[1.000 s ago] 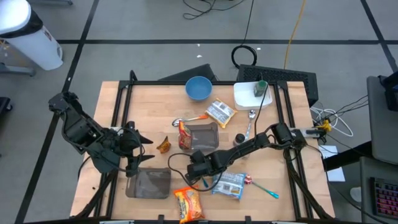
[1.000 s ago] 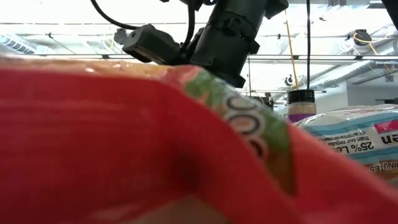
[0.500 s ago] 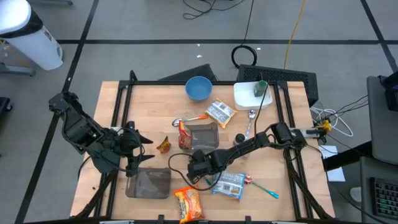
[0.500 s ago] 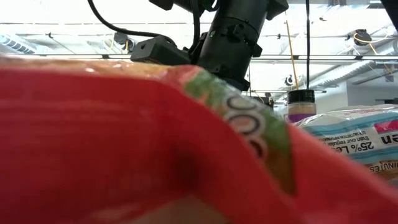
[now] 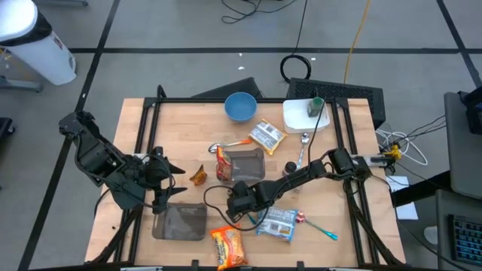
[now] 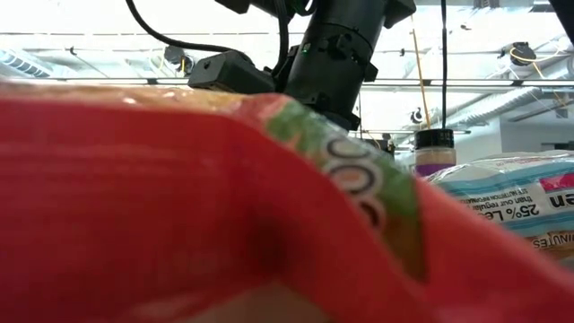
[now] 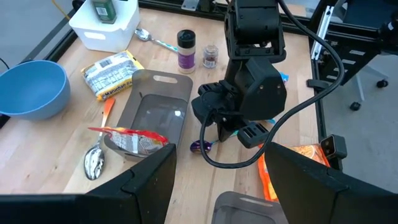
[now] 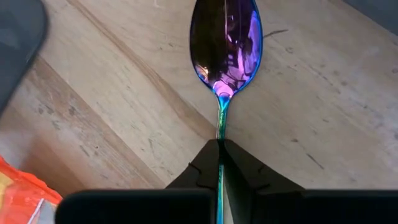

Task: Pick & Place Food Item
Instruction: Put the left blue spoon into the bottom black bin

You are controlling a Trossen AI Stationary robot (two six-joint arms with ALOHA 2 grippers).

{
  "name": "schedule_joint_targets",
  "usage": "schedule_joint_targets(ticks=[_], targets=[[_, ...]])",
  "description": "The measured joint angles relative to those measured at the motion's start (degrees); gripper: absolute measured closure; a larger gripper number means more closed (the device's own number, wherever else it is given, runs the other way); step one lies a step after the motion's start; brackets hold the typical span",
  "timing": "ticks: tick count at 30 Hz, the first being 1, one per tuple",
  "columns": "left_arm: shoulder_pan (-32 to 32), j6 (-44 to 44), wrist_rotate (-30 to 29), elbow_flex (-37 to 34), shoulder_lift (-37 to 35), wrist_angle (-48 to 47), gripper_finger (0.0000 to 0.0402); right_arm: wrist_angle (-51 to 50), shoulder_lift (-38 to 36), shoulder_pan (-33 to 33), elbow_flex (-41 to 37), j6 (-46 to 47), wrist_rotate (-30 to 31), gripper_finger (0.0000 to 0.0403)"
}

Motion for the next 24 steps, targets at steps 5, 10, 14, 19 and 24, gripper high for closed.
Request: schedule_joint_targets(ticks=[5, 10, 14, 19, 24], targets=[[0.0, 0.0, 0.02, 0.0, 0.0, 0.0, 0.0151, 1.71, 0.0, 0.01, -0.02, -0.15, -0.07, 0.0402], [0.0, 0.02, 0.04, 0.0, 0.0, -0.03, 0.0151, 2.75, -1.18, 0.0, -0.13, -0.91, 0.03, 0.0402], [0.0, 0.08, 0.04, 0.0, 0.0, -0.41, 0.0151, 3.0, -3.59, -0.28, -0.11, -2.29, 1.73, 0.0402], [0.0, 0.07, 0.06, 0.0, 0.0, -1.01, 0.0151, 2.73, -6.94, -0.73, -0.11, -3.95, 4.02, 0.0403], [0.0, 0.07, 0.21, 0.0, 0.0, -1.11, 0.0151, 3.26, -10.55, -0.79, -0.05, -5.17, 6.89, 0.0403]])
